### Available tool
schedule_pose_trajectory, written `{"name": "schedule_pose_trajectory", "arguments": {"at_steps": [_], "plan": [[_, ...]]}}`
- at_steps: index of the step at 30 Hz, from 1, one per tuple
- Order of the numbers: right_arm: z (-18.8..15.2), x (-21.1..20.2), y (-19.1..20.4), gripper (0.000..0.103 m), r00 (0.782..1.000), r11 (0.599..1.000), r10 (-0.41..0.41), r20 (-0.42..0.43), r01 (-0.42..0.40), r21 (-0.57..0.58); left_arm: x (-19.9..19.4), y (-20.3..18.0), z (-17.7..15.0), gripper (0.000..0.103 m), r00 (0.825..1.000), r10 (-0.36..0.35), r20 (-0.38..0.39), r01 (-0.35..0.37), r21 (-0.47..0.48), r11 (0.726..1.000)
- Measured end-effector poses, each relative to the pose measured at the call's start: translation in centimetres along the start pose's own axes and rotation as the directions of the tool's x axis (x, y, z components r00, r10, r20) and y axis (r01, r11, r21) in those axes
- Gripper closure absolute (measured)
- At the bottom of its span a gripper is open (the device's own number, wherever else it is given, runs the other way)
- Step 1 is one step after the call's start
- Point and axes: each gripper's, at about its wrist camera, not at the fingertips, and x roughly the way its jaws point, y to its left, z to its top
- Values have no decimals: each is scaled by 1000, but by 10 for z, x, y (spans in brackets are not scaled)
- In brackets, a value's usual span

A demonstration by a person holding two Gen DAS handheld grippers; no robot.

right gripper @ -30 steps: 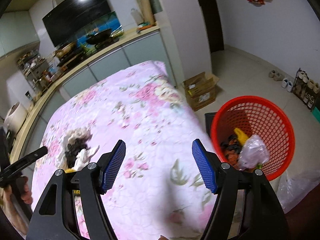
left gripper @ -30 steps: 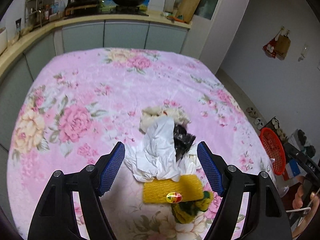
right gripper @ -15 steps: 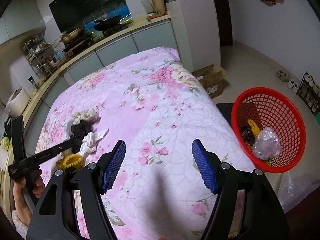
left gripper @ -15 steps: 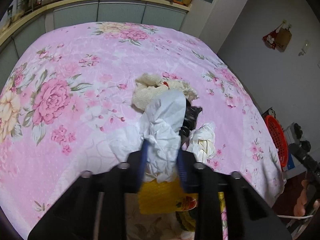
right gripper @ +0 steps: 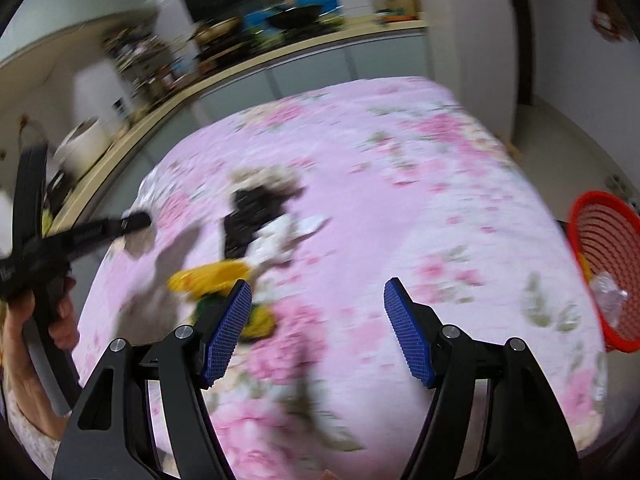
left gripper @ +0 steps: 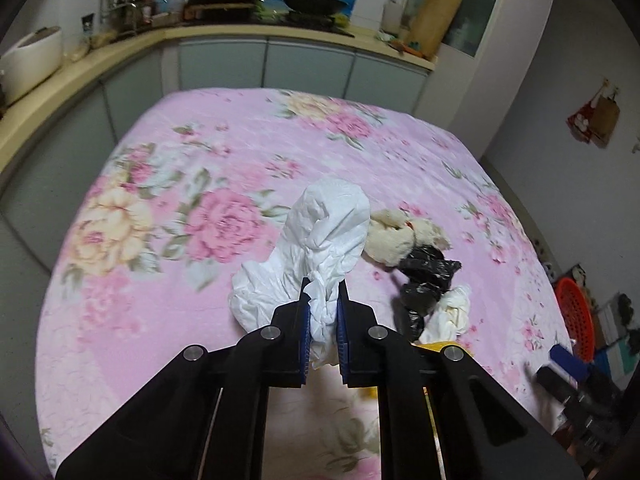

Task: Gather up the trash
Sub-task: 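Grasp the white tissue with the left tool while the right tool grasps the green-yellow scrubber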

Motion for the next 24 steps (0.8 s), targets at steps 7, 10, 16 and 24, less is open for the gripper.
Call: {"name": "schedule_pose_trajectory", "arguments": {"at_steps": [7, 10, 16, 24], "plan": [[-12, 21, 53, 22, 999, 992, 31, -14, -33, -121, -17, 8, 7, 93, 1000, 10, 21, -9, -27, 1000], [-16, 35, 67, 22, 999, 987, 25, -35, -30, -158, -24, 6, 8, 93, 999, 12, 32, -12, -22, 1000], [-20, 58, 77, 22, 998, 981, -15, -66, 2, -196, -23, 5, 8, 93, 1000, 12, 26, -11, -20, 1000], [-23, 64, 67, 44, 996, 985, -11, -90, -4, -173, -23, 4, 7, 93, 1000, 11, 24, -10, -21, 1000]]}}
